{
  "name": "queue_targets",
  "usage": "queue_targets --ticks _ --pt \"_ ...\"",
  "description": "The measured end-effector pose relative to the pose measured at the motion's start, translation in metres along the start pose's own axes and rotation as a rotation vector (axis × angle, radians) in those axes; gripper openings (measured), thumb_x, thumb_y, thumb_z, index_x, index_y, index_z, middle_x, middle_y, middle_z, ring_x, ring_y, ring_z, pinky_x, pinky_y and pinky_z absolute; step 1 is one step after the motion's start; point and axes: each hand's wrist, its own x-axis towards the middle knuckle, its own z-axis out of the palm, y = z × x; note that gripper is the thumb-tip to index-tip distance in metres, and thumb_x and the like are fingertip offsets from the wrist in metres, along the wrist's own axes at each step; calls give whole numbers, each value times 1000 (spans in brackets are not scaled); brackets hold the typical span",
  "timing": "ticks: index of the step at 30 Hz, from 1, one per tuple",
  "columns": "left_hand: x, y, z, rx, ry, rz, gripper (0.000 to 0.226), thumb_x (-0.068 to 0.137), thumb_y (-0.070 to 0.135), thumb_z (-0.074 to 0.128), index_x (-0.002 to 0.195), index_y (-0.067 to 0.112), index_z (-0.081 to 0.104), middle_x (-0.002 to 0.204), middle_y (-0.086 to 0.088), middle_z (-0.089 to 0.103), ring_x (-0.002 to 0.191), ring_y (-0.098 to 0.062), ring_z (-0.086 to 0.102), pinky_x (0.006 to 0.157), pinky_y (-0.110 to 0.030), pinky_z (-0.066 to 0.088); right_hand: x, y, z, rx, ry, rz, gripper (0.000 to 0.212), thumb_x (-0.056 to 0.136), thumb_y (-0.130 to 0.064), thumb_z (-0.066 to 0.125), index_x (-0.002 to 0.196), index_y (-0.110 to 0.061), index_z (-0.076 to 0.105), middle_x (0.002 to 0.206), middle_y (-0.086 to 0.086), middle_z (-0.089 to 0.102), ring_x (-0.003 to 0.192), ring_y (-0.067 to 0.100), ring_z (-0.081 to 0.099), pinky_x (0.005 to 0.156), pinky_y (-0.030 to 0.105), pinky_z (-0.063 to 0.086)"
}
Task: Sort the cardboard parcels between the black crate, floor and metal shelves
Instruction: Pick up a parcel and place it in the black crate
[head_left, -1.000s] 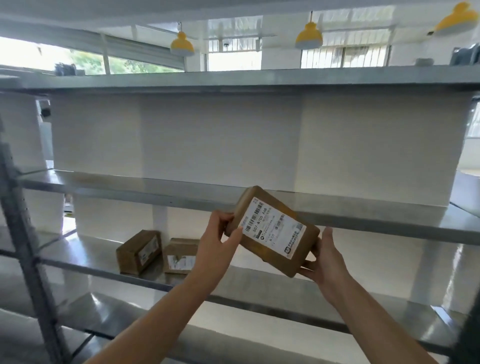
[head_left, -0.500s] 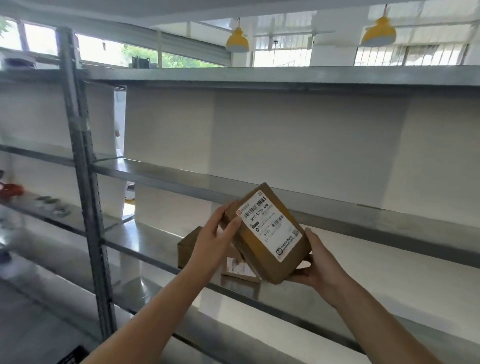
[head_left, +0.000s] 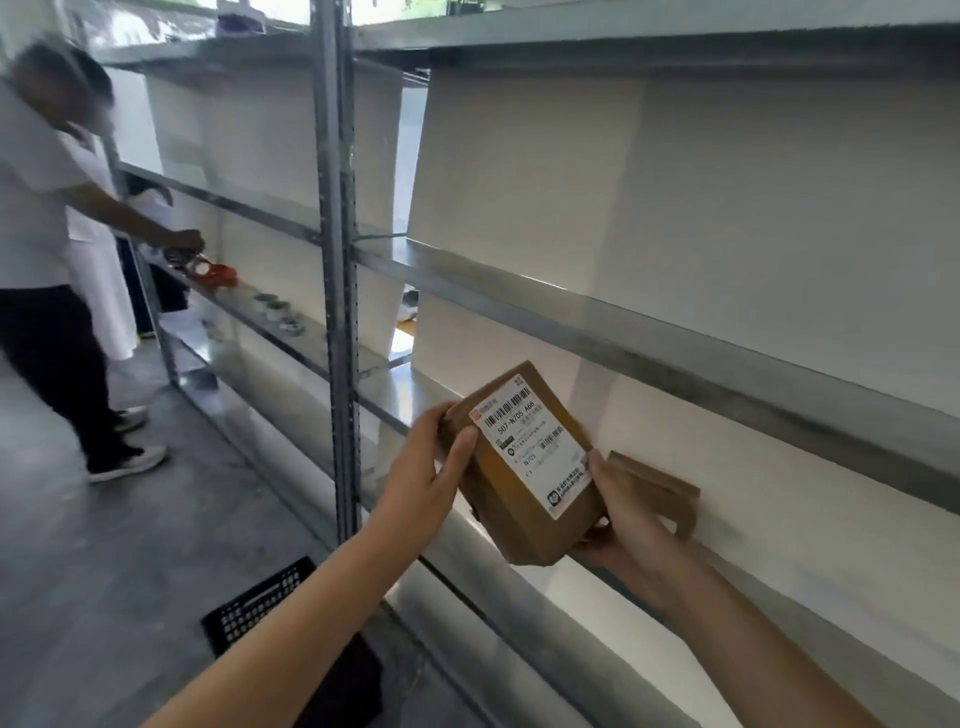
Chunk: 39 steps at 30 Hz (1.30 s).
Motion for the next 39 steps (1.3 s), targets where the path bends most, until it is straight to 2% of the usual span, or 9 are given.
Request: queue_targets --ticks 3,13,18,21,25,29,34,36,39 --pt "16 -37 -33 4 22 -68 59 86 69 45 134 35 43 127 12 56 122 -8 53 102 -42 49 50 14 35 -7 -72 24 52 93 -55 51 136 -27 45 114 2 70 103 24 68 78 42 60" --pt "74 -87 -155 59 278 -276 53 86 50 63 133 53 40 129 22 54 123 -1 51 100 -30 48 174 17 179 14 -532 145 43 96 -39 56 130 -14 47 119 8 67 105 26 68 82 44 60" --pt "77 -117 -171 8 509 -321 65 94 48 44 152 44 15 139 21 45 119 12 50 93 -13 48 211 28 239 -127 -738 184 37 99 -35 53 132 -20 47 117 3 70 106 21 68 87 39 59" --pt "69 -148 -170 0 569 -378 55 102 45 30 150 51 5 147 29 33 136 3 36 114 -27 34 224 37 274 -323 -705 118 43 101 -48 41 141 -33 38 121 -2 66 103 17 66 86 39 58" --pt "60 -192 -183 -107 666 -474 51 103 43 31 148 55 10 155 12 35 139 -10 39 116 -44 34 237 46 311 -590 -709 -66 45 101 -55 23 140 -39 39 127 -11 59 101 2 58 87 19 43" --pt "62 -226 -214 -147 724 -566 47 105 33 34 150 46 22 145 7 49 129 -12 51 110 -43 42 261 62 344 -707 -740 36 59 101 -60 14 131 -34 58 128 -7 61 121 14 54 106 33 34" --pt "91 -272 -262 -147 665 -676 46 105 23 38 147 41 31 130 5 62 115 -12 61 100 -36 50 306 87 392 -632 -624 131 57 105 -43 18 85 -22 67 94 5 73 89 17 67 82 36 53" --pt "108 -291 -286 -151 645 -680 45 104 27 42 147 36 36 137 5 58 123 -14 56 107 -42 45 322 85 413 -626 -601 133 54 105 -38 20 90 -17 67 94 6 73 85 16 66 69 29 49" --pt "132 -314 -321 -174 618 -680 44 102 34 46 145 31 42 136 6 59 123 -13 56 108 -42 44 344 79 448 -662 -602 91 51 106 -44 17 103 -27 65 101 -5 68 94 9 61 84 26 43"
